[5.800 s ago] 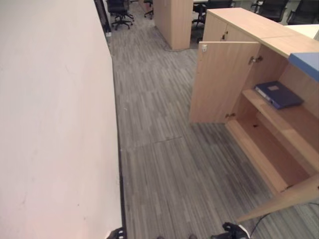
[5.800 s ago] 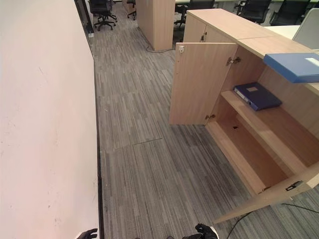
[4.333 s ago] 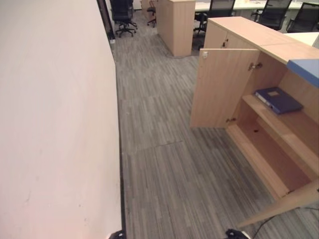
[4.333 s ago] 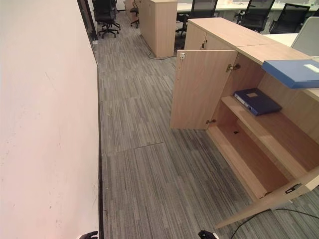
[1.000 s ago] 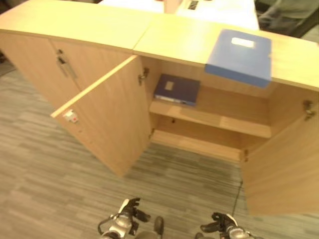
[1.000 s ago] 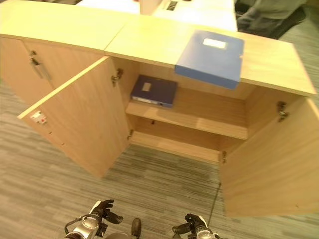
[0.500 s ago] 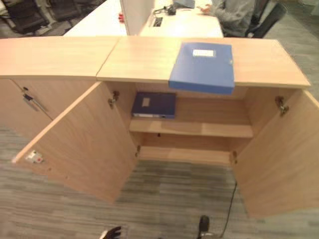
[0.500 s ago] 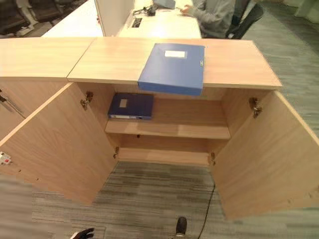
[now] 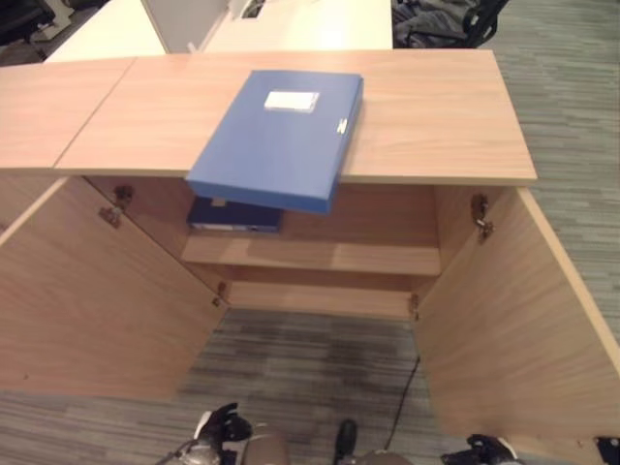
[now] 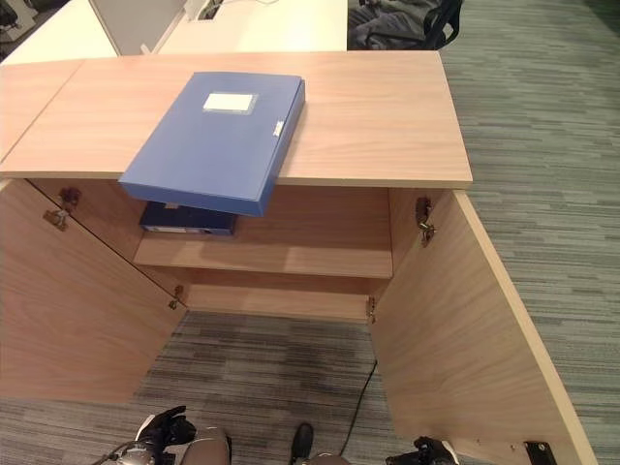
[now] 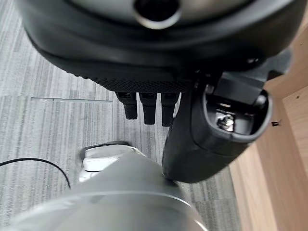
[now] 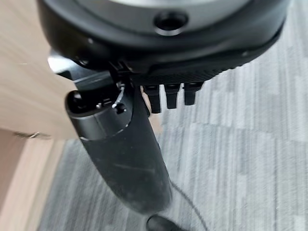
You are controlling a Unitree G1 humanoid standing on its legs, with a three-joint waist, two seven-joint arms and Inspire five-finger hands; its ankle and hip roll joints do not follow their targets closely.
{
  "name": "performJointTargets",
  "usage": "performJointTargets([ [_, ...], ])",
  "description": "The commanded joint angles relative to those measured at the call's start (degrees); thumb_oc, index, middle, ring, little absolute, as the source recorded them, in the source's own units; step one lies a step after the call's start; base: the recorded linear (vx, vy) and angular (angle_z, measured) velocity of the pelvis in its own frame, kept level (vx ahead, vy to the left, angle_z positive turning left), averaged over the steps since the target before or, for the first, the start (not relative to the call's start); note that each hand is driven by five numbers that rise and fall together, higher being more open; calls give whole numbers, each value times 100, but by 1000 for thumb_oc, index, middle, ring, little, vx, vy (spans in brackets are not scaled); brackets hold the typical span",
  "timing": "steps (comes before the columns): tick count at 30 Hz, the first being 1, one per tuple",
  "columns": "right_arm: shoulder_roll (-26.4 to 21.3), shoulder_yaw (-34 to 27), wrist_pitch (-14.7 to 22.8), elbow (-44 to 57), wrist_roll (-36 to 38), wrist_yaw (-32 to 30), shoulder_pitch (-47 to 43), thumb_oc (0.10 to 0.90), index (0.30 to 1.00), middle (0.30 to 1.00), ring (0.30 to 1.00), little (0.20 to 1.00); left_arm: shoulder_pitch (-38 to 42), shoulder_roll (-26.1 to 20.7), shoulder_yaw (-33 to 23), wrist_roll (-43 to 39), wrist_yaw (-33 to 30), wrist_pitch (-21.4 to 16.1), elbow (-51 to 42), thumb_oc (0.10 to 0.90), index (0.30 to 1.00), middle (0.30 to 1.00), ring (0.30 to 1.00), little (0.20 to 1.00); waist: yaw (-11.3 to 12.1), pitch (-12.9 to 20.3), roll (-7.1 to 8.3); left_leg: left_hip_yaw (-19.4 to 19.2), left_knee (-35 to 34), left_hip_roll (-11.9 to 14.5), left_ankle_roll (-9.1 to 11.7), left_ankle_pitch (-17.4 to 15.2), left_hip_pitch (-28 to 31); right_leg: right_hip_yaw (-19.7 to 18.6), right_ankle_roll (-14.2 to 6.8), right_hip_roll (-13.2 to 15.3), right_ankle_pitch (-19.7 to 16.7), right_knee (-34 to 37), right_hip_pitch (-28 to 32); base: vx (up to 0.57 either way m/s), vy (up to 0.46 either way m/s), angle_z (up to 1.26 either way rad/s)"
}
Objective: Put the empty folder in the office cabinet
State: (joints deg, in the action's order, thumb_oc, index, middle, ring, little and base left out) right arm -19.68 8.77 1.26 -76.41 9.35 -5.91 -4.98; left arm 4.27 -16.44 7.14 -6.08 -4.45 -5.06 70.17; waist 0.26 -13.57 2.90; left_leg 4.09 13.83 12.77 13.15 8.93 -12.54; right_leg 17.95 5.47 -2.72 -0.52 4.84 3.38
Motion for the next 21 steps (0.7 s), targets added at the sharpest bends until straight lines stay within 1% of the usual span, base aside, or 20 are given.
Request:
performJointTargets([
  [1, -407, -125, 93, 154, 107, -104, 217, 800, 900, 900, 900, 900, -30, -94, 379, 83, -43, -44, -14, 800, 900, 900, 900, 900, 286, -75, -413, -6, -487, 22, -205, -123, 400, -204, -1151, 1123, 417, -204, 143, 215, 73, -17],
  [2, -393, -109, 98, 155, 99, -101, 217, 800, 900, 900, 900, 900, -43, -100, 378, 86, -44, -46, -5, 800, 900, 900, 900, 900, 322, -63, -412, 41, -659, 12, -207, -161, 434, -234, -1172, 1128, 451, -200, 210, 197, 69, -18],
  [4, -373, -91, 101, 151, 77, -99, 201, 800, 900, 900, 900, 900, -47, -106, 371, 75, -34, -56, 14, 800, 900, 900, 900, 900, 352, -34, -418, 104, -791, -10, -189, -206, 439, -268, -1202, 1126, 488, -199, 300, 144, 72, -9],
  [7, -330, -108, 95, 156, 36, -78, 237, 800, 900, 900, 900, 900, -90, -110, 375, 141, -19, -41, 30, 800, 900, 900, 900, 900, 337, 69, -429, -68, -979, 69, -180, -228, 673, -252, -1256, 1162, 463, -179, 423, 128, 100, -4],
  [9, -299, -133, 83, 161, 22, -53, 268, 800, 900, 900, 900, 900, -120, -132, 364, 184, -8, -39, 39, 800, 900, 900, 900, 900, 331, 143, -454, -239, -1208, 101, -197, -271, 934, -265, -1292, 1185, 437, -168, 485, 120, 133, 9],
  [11, -281, -140, 75, 153, 20, -48, 274, 800, 900, 900, 900, 900, -127, -135, 363, 200, -3, -28, 50, 800, 900, 900, 900, 900, 325, 175, -458, -296, -1304, 98, -209, -292, 1038, -272, -1313, 1196, 423, -167, 502, 88, 112, 11],
  [12, -230, -160, 63, 135, 11, -43, 285, 800, 900, 900, 900, 900, -133, -149, 358, 252, -7, -20, 79, 800, 900, 900, 900, 900, 304, 247, -451, -350, -1463, 45, -235, -356, 1207, -285, -1364, 1242, 371, -169, 507, 89, 141, 12],
  [15, -149, -154, 47, 117, -6, -23, 310, 800, 900, 900, 900, 900, -149, -173, 343, 286, -24, -22, 96, 800, 900, 900, 900, 900, 308, 338, -417, -407, -1675, -42, -302, -467, 1420, -353, -1443, 1328, 304, -189, 488, 81, 141, 5],
  [17, -117, -147, 40, 107, -21, -18, 318, 800, 900, 900, 900, 900, -154, -184, 326, 284, -31, -19, 102, 800, 900, 900, 900, 900, 312, 365, -402, -439, -1728, -73, -327, -506, 1483, -377, -1469, 1359, 279, -188, 485, 46, 105, 2],
  [18, -45, -126, 25, 110, -25, -6, 333, 800, 900, 900, 900, 900, -153, -213, 281, 272, -45, -21, 124, 800, 900, 900, 900, 900, 316, 421, -363, -473, -1780, -122, -364, -580, 1545, -410, -1527, 1428, 225, -175, 481, 48, 129, 10],
  [21, 45, -111, 16, 134, -26, 4, 346, 800, 900, 900, 900, 900, -153, -234, 243, 280, -77, -11, 163, 800, 900, 900, 900, 900, 318, 481, -309, -516, -1837, -207, -424, -673, 1613, -464, -1603, 1522, 166, -182, 448, 49, 127, -7],
])
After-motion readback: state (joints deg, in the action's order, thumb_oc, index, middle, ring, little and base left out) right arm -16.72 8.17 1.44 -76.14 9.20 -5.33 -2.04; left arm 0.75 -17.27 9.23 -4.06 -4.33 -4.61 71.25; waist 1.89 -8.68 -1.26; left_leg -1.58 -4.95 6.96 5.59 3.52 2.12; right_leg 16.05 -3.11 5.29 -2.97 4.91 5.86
